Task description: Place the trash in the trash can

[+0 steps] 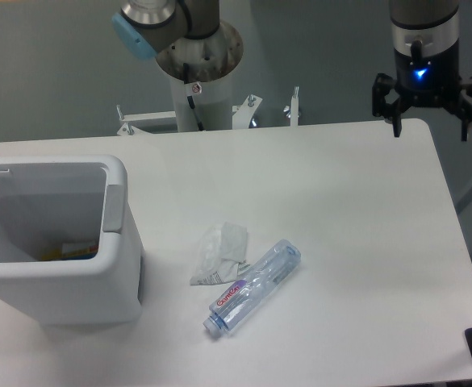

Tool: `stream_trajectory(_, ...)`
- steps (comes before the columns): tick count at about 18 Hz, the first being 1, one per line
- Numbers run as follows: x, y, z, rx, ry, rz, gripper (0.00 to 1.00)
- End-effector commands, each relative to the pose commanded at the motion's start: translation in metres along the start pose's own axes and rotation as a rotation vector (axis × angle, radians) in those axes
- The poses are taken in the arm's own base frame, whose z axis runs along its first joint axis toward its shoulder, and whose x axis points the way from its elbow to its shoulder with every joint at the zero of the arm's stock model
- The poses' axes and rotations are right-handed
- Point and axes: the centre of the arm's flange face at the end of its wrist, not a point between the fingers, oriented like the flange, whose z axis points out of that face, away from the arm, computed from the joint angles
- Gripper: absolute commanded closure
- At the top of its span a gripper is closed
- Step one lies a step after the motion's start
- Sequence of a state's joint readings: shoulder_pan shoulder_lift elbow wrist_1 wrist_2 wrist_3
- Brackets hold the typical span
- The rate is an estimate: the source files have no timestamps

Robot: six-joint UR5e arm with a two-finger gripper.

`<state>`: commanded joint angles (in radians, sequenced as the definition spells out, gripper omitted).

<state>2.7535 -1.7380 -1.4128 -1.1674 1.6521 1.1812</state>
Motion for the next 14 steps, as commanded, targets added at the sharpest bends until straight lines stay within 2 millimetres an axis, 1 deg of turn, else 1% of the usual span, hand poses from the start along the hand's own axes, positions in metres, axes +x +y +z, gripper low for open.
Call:
stream_trajectory(6,-0.003,0.004,0.002,0.027,0.012,-0.023,0.00)
stream_trajectory(11,0.000,-0.001,0.002,0.052,0.022,-0.021,0.00)
stream_trajectory(14,0.006,0.000,0.015,0.056,0.054,-0.021,0.00)
